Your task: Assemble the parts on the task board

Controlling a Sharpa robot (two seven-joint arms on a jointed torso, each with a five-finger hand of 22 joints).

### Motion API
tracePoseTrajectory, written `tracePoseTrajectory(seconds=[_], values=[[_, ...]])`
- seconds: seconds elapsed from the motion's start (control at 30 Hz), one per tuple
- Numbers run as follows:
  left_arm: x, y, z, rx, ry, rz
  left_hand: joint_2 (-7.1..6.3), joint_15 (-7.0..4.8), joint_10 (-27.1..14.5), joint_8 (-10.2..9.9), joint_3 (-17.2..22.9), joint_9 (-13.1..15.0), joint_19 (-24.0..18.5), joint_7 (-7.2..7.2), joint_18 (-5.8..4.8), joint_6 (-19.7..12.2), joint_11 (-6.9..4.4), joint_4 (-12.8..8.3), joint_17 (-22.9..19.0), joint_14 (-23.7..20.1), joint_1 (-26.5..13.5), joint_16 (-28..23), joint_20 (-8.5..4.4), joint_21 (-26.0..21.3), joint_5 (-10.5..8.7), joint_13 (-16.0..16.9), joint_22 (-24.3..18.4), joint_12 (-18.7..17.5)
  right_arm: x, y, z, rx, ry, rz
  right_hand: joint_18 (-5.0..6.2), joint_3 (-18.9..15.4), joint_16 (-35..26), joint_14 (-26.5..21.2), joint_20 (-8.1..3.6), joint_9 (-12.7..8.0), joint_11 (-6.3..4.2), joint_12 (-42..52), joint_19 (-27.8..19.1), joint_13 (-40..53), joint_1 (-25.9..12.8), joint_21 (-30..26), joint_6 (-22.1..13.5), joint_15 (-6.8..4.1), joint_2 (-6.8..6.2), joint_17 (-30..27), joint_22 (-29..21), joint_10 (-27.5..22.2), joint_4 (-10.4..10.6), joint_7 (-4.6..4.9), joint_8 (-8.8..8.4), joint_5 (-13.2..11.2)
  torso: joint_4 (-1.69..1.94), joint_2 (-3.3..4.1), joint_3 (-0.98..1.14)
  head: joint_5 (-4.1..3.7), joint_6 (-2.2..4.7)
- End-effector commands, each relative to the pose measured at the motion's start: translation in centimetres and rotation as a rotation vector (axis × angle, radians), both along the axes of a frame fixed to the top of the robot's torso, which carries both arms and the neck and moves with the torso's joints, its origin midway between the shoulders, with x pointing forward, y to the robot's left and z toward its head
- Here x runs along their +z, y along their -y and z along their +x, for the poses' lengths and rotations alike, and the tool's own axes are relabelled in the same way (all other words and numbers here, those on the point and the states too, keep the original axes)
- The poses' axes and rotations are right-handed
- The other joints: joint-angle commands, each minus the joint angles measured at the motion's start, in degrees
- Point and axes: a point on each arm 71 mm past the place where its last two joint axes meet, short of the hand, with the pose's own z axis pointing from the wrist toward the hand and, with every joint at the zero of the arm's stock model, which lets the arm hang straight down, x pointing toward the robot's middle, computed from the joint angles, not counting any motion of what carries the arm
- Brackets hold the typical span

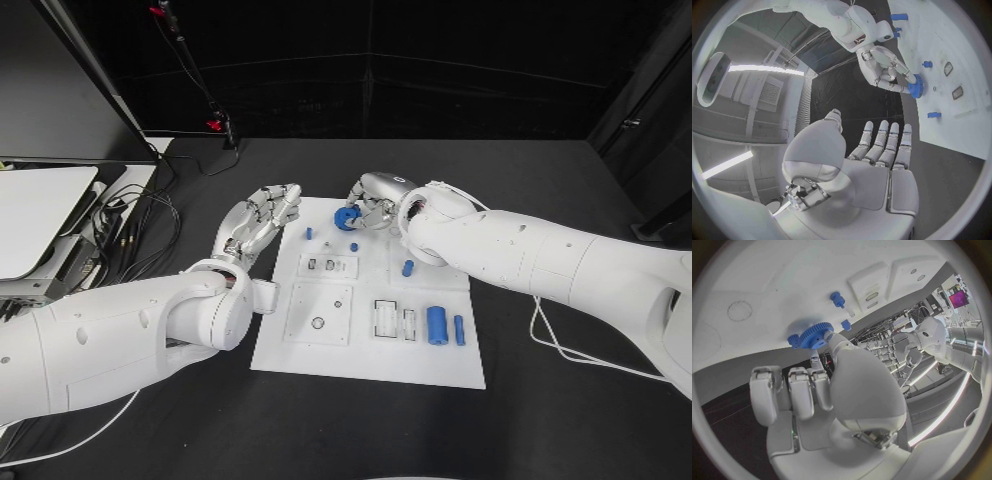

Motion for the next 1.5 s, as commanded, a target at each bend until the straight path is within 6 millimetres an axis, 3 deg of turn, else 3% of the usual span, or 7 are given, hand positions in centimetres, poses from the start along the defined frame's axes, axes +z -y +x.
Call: tracePoseTrajectory(seconds=[0.03,0.87,1.0,1.1,1.23,1.33,1.5], values=[[1.83,0.13,-0.59,-0.029,0.249,-0.057,0.17,-0.03,0.3,-0.2,-0.3,0.0,-0.1,8.94,0.40,-0.1,-0.02,-0.1,0.1,-0.1,0.4,0.2,-0.06,0.3,0.40,0.1,0.1,0.3,-0.31,0.06,0.10,-0.016,-0.025,-0.034,-0.42,0.0,0.1,5.9,-0.21,-0.1,0.13,0.1,6.2,15.1,-0.2,0.2,3.5,-0.22,0.26,15.1,15.1,6.2,-0.5,-1.96,-0.25,-0.1,0.03,0.02,-0.02,0.02,-0.03],[1.81,0.30,-0.56,-0.032,0.248,-0.058,0.31,-0.03,0.4,-0.2,-0.4,0.0,-0.1,8.94,0.40,0.0,-0.02,-0.1,0.1,0.0,0.4,0.3,-0.05,0.3,0.50,0.1,0.1,0.4,-0.72,0.40,0.50,-0.060,-0.019,-0.068,-0.42,0.4,0.1,5.9,0.06,-0.9,0.57,0.1,6.2,15.1,-0.4,0.2,2.4,0.14,0.40,15.1,15.1,6.2,-0.9,-1.42,-2.20,-0.3,-0.11,0.01,0.01,-0.25,-0.30],[1.81,0.30,-0.56,-0.033,0.248,-0.058,0.38,-0.03,0.4,-0.2,-0.4,0.1,-0.1,8.94,0.41,0.0,-0.03,-0.1,0.1,0.0,0.5,0.3,-0.04,0.3,0.58,0.1,0.1,0.4,-0.77,0.46,0.51,-0.061,-0.023,-0.066,-0.42,0.3,0.1,5.9,0.23,-1.3,0.63,0.1,6.2,15.1,-1.0,0.2,1.1,0.25,0.07,15.1,15.1,6.2,-1.0,-1.46,-3.43,-0.7,-0.06,0.01,0.01,-0.29,-0.26],[1.81,0.29,-0.56,-0.032,0.247,-0.058,0.38,-0.03,0.4,-0.2,-0.4,0.1,-0.1,8.94,0.41,0.0,-0.03,-0.1,0.1,0.0,0.5,0.3,-0.04,0.3,0.58,0.1,0.1,0.4,-0.89,0.44,0.54,-0.060,-0.037,-0.073,-0.42,0.0,0.1,5.9,0.07,-2.0,-0.05,0.1,6.2,15.1,-1.5,0.2,-1.3,-0.13,-0.26,15.1,15.1,6.2,-1.1,-2.30,-5.17,-1.7,-0.06,0.01,0.02,-0.32,-0.29],[1.80,0.26,-0.56,-0.032,0.247,-0.057,0.43,-0.03,0.5,-0.2,-0.4,0.1,-0.1,8.94,0.41,0.0,-0.03,-0.1,0.1,0.0,0.5,0.3,-0.03,0.4,0.63,0.1,0.1,0.4,-1.06,0.39,0.52,-0.053,-0.058,-0.085,-0.42,-0.9,0.1,5.9,-0.88,-2.4,-1.70,0.1,6.2,15.1,-2.6,0.2,-4.4,-1.24,-1.02,15.1,15.1,6.2,-1.0,-3.49,-7.00,-4.1,0.01,0.03,0.03,-0.37,-0.32],[1.80,0.23,-0.56,-0.031,0.246,-0.057,0.43,-0.03,0.5,-0.2,-0.4,0.1,-0.1,8.94,0.41,0.0,-0.03,-0.1,0.1,0.0,0.5,0.3,-0.03,0.4,0.63,0.1,0.1,0.4,-1.19,0.37,0.49,-0.047,-0.073,-0.093,-0.42,-1.9,0.1,5.9,-1.98,-2.4,-2.92,0.1,6.2,15.1,-3.4,0.2,-6.3,-2.36,-1.40,15.1,15.1,6.2,-1.0,-4.53,-7.91,-6.1,-0.05,0.00,-0.01,-0.36,-0.35],[1.79,0.25,-0.54,-0.032,0.245,-0.058,0.43,-0.03,0.5,-0.2,-0.4,0.1,-0.1,8.94,0.41,0.0,-0.03,-0.1,0.1,0.0,0.5,0.3,-0.03,0.4,0.63,0.1,0.1,0.4,-1.14,0.49,0.42,-0.034,-0.072,-0.075,-0.42,-2.7,0.1,5.9,-2.85,-2.4,-3.79,0.1,6.2,15.1,-3.5,0.2,-8.2,-3.18,-1.63,15.1,15.1,6.2,-1.0,-5.45,-8.26,-7.6,0.00,0.03,0.00,-0.39,-0.30]])
